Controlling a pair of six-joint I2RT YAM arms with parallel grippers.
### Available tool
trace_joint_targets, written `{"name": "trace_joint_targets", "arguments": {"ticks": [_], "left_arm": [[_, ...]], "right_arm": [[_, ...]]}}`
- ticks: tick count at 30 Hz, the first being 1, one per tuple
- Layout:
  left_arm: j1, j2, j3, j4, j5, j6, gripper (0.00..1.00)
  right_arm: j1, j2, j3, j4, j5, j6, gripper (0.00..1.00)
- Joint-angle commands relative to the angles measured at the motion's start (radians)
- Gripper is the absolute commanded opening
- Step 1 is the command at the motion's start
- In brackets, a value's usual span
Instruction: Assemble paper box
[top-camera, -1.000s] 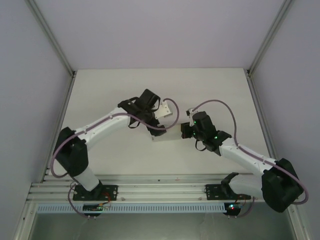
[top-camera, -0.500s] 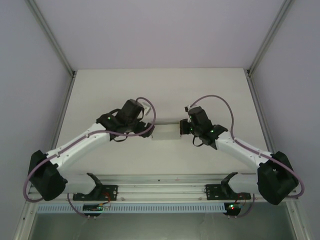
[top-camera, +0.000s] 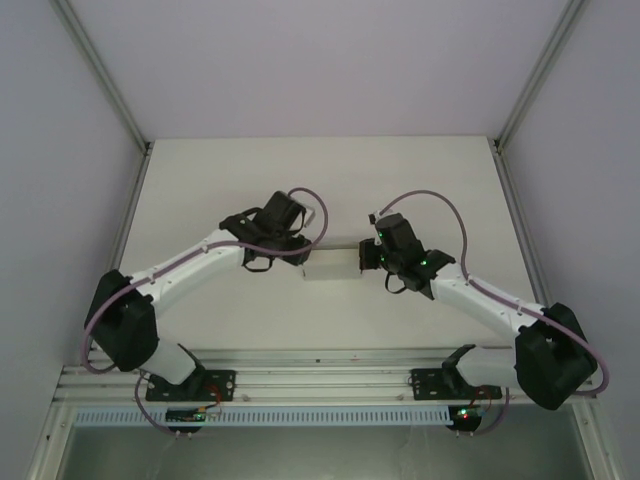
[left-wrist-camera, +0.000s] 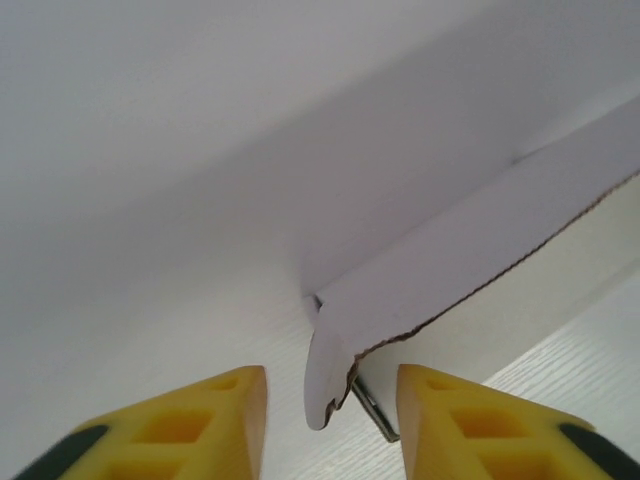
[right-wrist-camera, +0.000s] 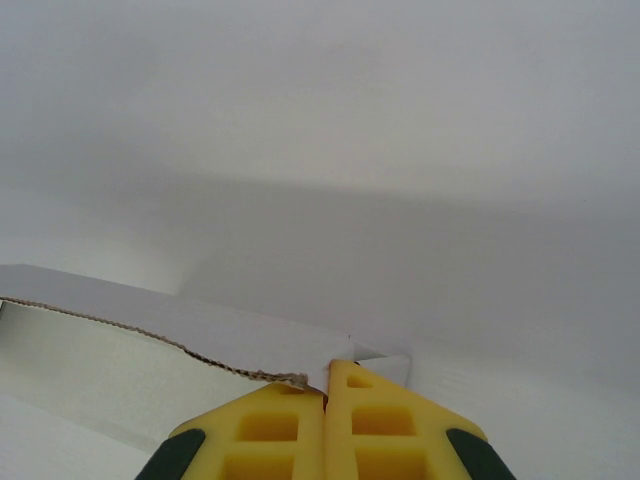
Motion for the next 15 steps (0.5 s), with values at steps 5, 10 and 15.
{"name": "trace_joint_targets", "arguments": {"ticks": [5,10,15], "left_arm": [[0.005,0.051,0.071,-0.021,0.034,-0.025,0.08],[0.004,0.039,0.070,-0.046,0.016,-0.082,0.00],[0.018,0.038,0.091,-0.076,0.074,-0.193,0.00]], "right_arm": [[0.017,0.016,-0.046,-0.144,-0.009,0.003,0.00],[0.023,0.010,-0.052,-0.148,0.017,0.008,0.00],[0.034,0.017,-0.042,-0.172,0.045,0.028,0.00]]}}
